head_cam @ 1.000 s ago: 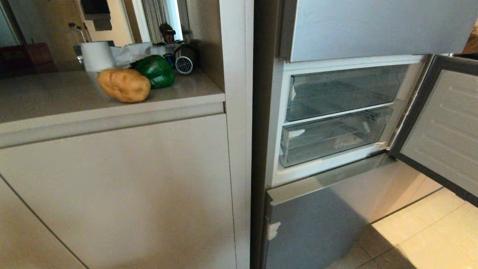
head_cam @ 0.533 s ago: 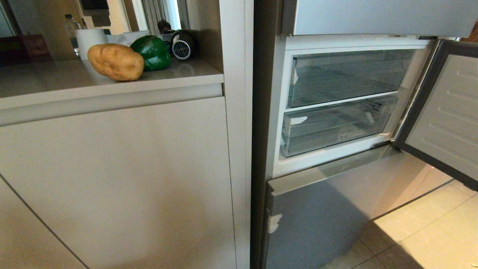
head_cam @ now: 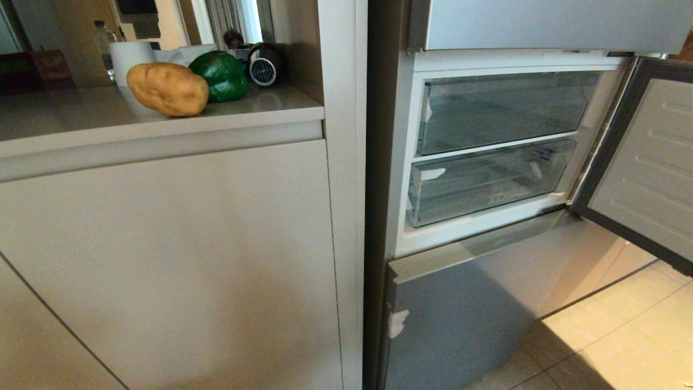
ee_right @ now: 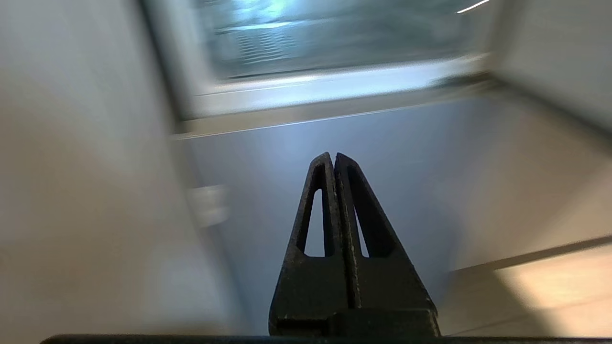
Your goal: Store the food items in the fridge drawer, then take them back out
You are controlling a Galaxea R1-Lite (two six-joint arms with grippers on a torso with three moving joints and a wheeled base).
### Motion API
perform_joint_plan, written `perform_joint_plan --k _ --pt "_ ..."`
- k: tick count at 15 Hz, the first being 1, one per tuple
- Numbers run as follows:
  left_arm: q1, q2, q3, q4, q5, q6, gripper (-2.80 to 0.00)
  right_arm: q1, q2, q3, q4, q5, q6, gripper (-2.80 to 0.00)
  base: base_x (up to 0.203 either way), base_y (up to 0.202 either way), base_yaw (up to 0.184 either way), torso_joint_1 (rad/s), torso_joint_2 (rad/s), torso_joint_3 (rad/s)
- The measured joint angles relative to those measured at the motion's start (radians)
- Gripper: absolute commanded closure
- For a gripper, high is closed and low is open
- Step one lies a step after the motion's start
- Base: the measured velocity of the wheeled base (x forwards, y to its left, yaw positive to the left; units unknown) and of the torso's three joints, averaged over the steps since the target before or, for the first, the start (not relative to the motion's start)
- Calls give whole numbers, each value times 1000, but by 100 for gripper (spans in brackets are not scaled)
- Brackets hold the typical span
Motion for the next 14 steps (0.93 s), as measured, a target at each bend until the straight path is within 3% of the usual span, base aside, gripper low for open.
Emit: perform_joint_plan --k 1,2,3,5,9,14 --pt "0 0 0 0 0 0 0 1 81 -22 -19 67 25 0 0 0 0 0 0 0" --pt "0 0 0 0 0 0 0 2 176 -39 -51 132 42 -252 0 0 0 0 0 0" --pt "0 0 0 0 0 0 0 2 275 -51 -92 189 53 -280 0 0 0 0 0 0" --pt "0 0 0 0 0 0 0 4 495 -72 -207 266 64 -280 0 0 0 0 0 0" --pt "0 0 0 0 0 0 0 29 943 -116 -518 327 55 -280 0 0 0 0 0 0" --pt "0 0 0 0 0 0 0 115 1326 -211 -906 317 -86 -280 0 0 0 0 0 0"
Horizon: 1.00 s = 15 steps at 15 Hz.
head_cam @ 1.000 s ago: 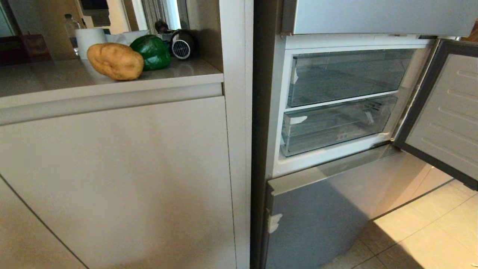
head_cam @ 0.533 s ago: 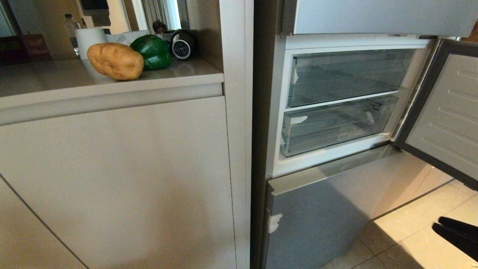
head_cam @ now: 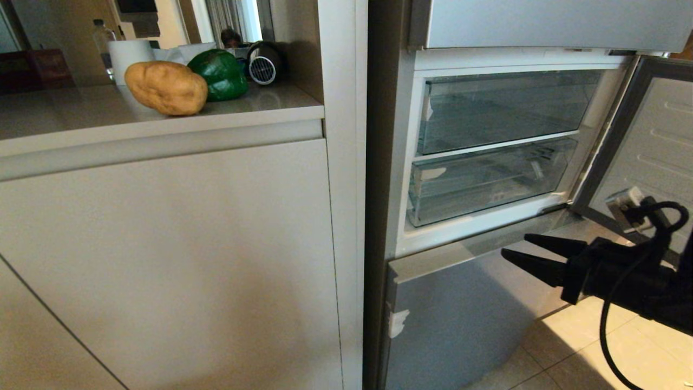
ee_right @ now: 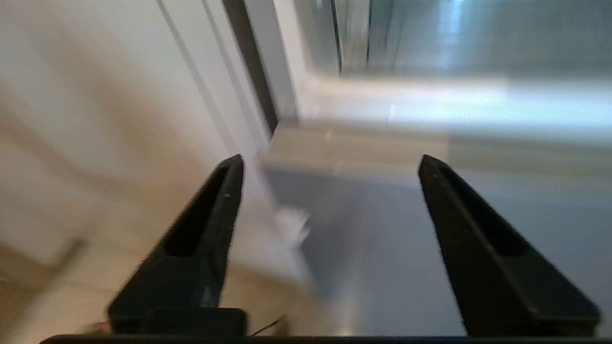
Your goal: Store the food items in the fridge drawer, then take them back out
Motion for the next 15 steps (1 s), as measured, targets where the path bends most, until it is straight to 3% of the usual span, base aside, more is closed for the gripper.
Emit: perform_joint_plan --k 8,10,15 --pt "0 0 0 0 0 0 0 193 347 -265 -147 -375 -31 -280 0 0 0 0 0 0" --pt "0 0 0 0 0 0 0 204 407 -322 -204 -411 -31 -280 0 0 0 0 0 0" --pt "0 0 0 0 0 0 0 210 465 -378 -209 -409 -27 -280 0 0 0 0 0 0"
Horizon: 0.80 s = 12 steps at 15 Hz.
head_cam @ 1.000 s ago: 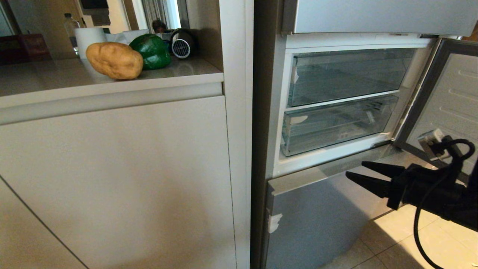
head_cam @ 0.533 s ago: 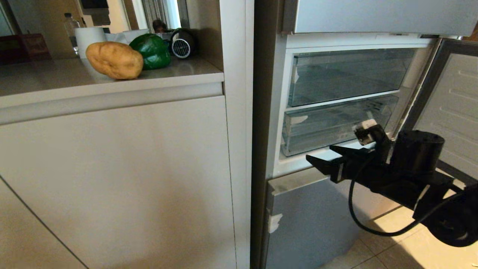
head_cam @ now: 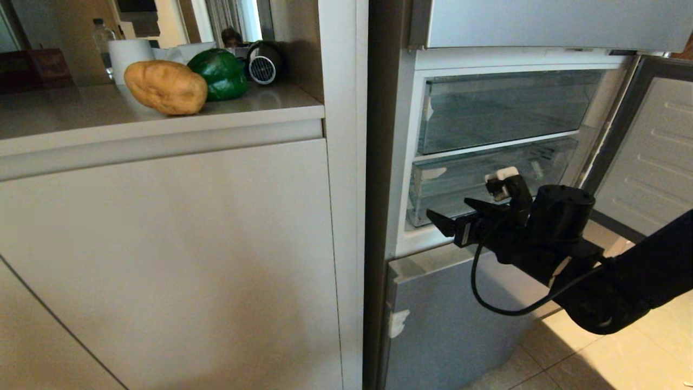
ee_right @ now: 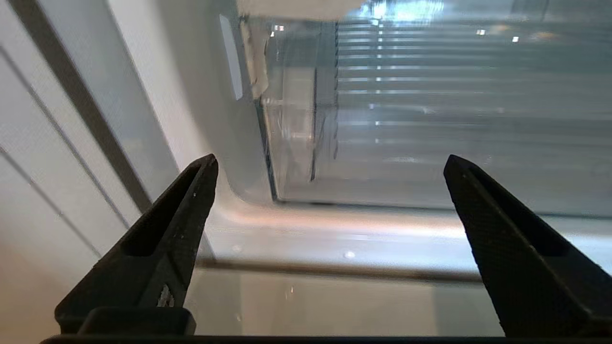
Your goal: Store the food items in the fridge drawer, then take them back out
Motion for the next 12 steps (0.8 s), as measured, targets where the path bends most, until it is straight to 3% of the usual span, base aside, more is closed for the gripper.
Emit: perform_joint_plan --k 12 --pt "0 0 0 0 0 0 0 14 61 -125 8 -3 2 -280 0 0 0 0 0 0"
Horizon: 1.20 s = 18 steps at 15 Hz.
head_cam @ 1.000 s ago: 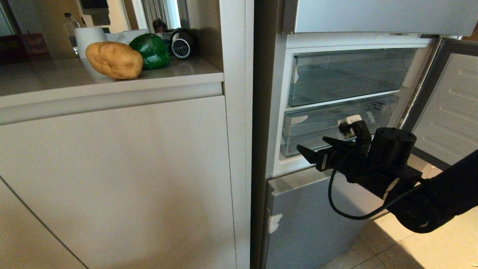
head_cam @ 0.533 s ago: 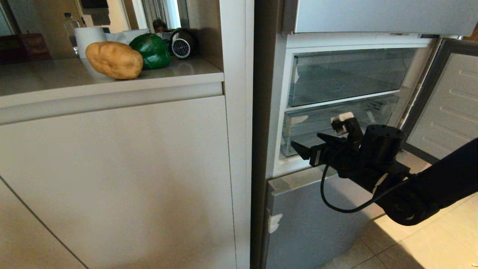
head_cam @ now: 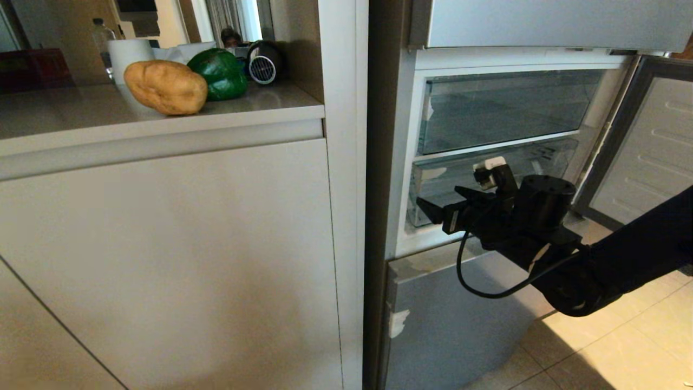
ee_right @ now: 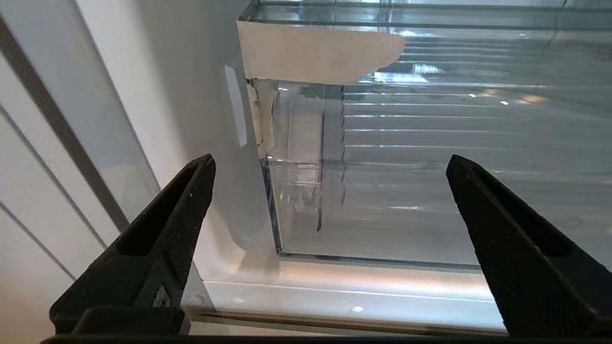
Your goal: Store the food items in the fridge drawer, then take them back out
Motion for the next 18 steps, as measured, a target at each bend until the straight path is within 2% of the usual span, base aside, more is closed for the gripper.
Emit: perform_joint_plan --k 8,14,18 --pt "0 0 0 0 0 0 0 -1 8 -26 4 -69 3 -280 0 0 0 0 0 0" --pt "0 0 0 0 0 0 0 1 8 -29 3 -82 -1 -280 0 0 0 0 0 0" --pt "0 0 0 0 0 0 0 0 8 -40 3 -127 -5 -280 0 0 0 0 0 0"
